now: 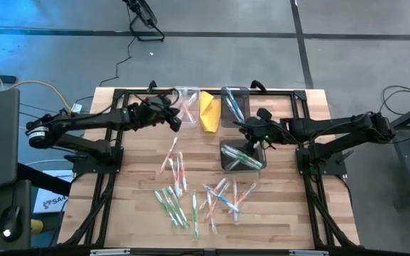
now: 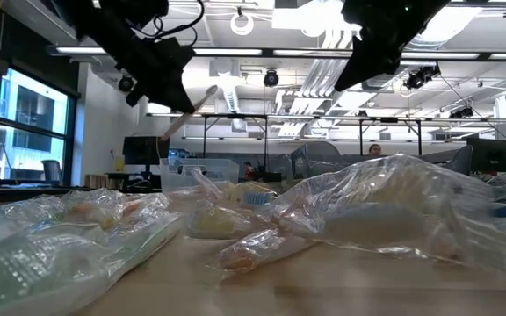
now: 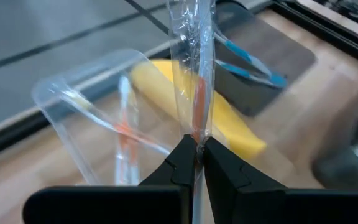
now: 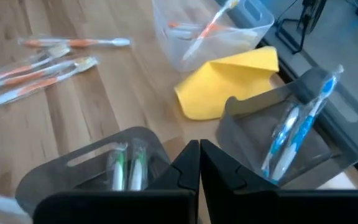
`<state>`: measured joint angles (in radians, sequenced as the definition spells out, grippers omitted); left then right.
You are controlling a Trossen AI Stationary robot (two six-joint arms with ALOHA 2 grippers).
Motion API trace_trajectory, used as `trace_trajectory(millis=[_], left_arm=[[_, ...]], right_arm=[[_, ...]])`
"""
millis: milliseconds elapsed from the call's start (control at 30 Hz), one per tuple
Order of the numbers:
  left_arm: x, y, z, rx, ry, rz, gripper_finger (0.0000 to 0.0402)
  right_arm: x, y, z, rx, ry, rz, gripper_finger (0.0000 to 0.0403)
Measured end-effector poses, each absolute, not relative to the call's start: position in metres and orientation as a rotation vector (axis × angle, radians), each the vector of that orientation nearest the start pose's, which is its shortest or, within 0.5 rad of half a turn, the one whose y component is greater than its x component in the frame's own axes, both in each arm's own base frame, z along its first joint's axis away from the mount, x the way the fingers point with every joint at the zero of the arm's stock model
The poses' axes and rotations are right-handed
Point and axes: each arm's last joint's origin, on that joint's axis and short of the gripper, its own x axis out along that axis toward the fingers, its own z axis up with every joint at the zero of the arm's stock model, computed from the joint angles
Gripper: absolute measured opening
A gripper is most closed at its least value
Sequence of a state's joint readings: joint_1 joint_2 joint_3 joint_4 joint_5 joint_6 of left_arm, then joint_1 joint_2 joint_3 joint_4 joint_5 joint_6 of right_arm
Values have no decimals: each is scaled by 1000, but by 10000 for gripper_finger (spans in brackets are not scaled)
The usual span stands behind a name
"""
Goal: Pick & Place Toothbrushes
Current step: Put the orange toothbrush into the transparent bin
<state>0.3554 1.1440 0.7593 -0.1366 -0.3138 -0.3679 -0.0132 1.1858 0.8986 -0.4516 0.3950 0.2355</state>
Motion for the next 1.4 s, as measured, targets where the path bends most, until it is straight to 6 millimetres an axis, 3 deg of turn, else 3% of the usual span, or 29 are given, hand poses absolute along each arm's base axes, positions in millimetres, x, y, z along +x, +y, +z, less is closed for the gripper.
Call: trace_trajectory(millis=[333,667,967,1400], left_arm=[[227,141,258,-297,306,706,17],[234,178,222,-312,385,773,17],[241,183,200,-304,473,746,17],[241,183,195,-341,494,741,17]], right_arm=[[246,-15,278,44,617,-483,5],[247,-15,278,34,613,-483,5],[247,-15,278,40,612,-484,5],[247,-15,278,40,612,-485,5]])
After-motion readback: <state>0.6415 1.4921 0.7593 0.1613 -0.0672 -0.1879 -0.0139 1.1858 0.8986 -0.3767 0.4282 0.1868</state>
